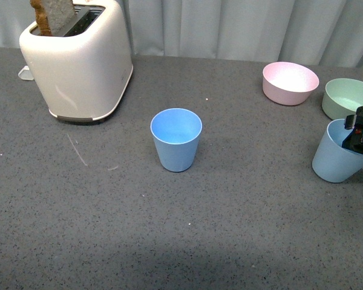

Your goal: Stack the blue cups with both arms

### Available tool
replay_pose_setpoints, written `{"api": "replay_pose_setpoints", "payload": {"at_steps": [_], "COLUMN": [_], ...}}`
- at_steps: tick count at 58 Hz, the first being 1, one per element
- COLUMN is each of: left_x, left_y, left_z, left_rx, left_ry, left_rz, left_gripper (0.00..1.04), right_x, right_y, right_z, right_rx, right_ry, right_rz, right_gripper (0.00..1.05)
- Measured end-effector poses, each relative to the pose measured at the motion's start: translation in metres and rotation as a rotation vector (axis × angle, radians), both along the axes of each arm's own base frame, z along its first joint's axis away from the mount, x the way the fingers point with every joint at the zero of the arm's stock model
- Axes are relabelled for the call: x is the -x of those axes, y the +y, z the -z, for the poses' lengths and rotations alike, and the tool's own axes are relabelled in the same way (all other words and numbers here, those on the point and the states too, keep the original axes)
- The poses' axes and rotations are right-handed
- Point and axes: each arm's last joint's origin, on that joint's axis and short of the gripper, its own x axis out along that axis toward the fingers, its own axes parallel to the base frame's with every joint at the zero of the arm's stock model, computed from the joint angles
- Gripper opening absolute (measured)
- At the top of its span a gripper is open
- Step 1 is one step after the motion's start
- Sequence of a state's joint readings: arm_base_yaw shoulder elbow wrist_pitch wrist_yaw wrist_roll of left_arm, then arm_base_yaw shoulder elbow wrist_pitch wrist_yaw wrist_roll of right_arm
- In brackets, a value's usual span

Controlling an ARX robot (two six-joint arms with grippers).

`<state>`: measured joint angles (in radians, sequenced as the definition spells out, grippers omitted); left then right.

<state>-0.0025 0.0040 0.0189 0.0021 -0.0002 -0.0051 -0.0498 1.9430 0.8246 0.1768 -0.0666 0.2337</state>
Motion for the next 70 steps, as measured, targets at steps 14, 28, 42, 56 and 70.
{"api": "replay_pose_setpoints", "payload": {"at_steps": [14,28,42,56,70], "left_x": [0.0,0.0,0.0,0.0,0.0], "left_y": [0.0,0.0,0.0,0.0,0.0], "left_z": [0.0,0.0,0.0,0.0,0.0], "left_rx": [0.0,0.0,0.0,0.0,0.0], "left_ry": [0.0,0.0,0.0,0.0,0.0], "left_rz": [0.0,0.0,0.0,0.0,0.0], "left_gripper": [0.98,0.98,0.98,0.98,0.98], "right_x": [-0.002,0.0,-0.006,-0.018,-0.023], "right_y": [0.001,0.0,0.032,0.099,0.153], "right_z": [0.002,0.0,-0.048,-0.079,-0.077], "right_rx": [-0.009,-0.037,-0.198,-0.289,-0.305], "right_ry": [0.02,0.044,-0.018,-0.041,0.017], "right_rz": [0.01,0.001,-0.126,-0.29,-0.382], "right_gripper": [0.23,0.01,0.01,0.01,0.01]}}
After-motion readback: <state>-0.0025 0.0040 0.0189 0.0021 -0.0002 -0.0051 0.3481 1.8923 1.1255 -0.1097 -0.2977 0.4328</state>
